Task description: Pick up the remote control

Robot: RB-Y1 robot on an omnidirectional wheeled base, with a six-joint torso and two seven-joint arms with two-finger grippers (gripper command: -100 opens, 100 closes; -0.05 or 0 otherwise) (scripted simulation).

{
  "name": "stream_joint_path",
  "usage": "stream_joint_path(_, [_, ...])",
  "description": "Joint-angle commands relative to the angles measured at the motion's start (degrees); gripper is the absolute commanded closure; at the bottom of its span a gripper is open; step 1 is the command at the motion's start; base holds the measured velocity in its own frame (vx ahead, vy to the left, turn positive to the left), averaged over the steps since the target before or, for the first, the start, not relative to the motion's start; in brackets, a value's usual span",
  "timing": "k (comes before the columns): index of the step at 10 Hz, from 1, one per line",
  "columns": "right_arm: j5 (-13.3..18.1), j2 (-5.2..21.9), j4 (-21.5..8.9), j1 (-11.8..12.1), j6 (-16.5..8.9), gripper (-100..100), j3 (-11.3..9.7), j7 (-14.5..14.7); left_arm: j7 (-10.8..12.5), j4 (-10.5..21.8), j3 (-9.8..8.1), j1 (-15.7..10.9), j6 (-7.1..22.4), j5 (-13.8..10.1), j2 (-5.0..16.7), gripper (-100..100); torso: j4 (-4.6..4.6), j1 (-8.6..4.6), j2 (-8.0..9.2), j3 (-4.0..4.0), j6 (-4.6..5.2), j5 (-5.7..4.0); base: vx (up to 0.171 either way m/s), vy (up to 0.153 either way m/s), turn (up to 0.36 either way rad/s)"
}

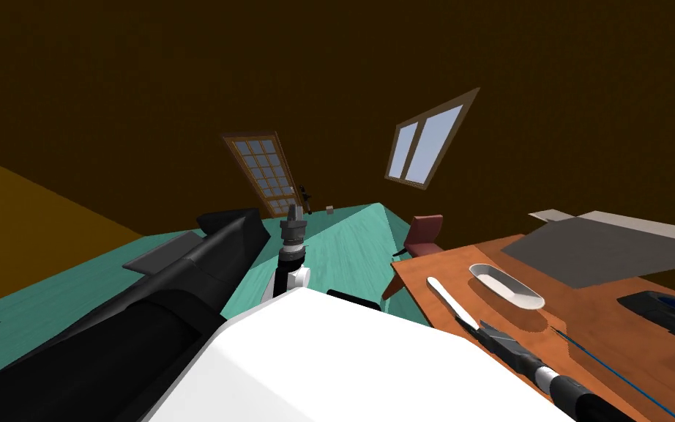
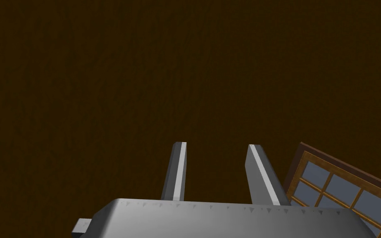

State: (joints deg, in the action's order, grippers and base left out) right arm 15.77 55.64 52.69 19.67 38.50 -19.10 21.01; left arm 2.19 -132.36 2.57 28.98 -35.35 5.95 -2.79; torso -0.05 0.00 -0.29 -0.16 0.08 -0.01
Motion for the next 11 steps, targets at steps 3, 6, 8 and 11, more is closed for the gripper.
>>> stream_joint_path(3, [2.51,1.63,-8.66,-0.36,1.02,-100,-2.72,2.59,0.0,0.0,0.0,0.01,0.0,0.0,0.0,0,-0.05,0.05,-0.23,-0.13,-0.02,0.0,0.097,0.022,0.233])
stream_joint_path(6, [4.3,2.43,-13.78,0.26,1.3,-100,-4.54,4.37,0.0,0.0,0.0,0.01,0.0,0.0,0.0,0,-0.1,0.09,-0.46,-0.26,-0.04,0.01,0.134,0.03,0.195])
stream_joint_path(8, [5.98,2.56,-17.31,0.97,1.49,-100,-6.23,5.88,0.0,-0.01,-0.01,0.02,-0.01,0.0,0.0,0,-0.07,0.12,-0.26,-0.17,0.06,0.03,0.112,0.017,0.107])
stream_joint_path(11, [7.49,2.09,-21.06,1.72,1.58,-100,-7.76,7.11,0.0,-0.01,-0.01,0.02,-0.01,0.0,0.0,0,-0.13,0.11,-0.5,-0.31,0.05,0.02,0.155,0.017,0.132])
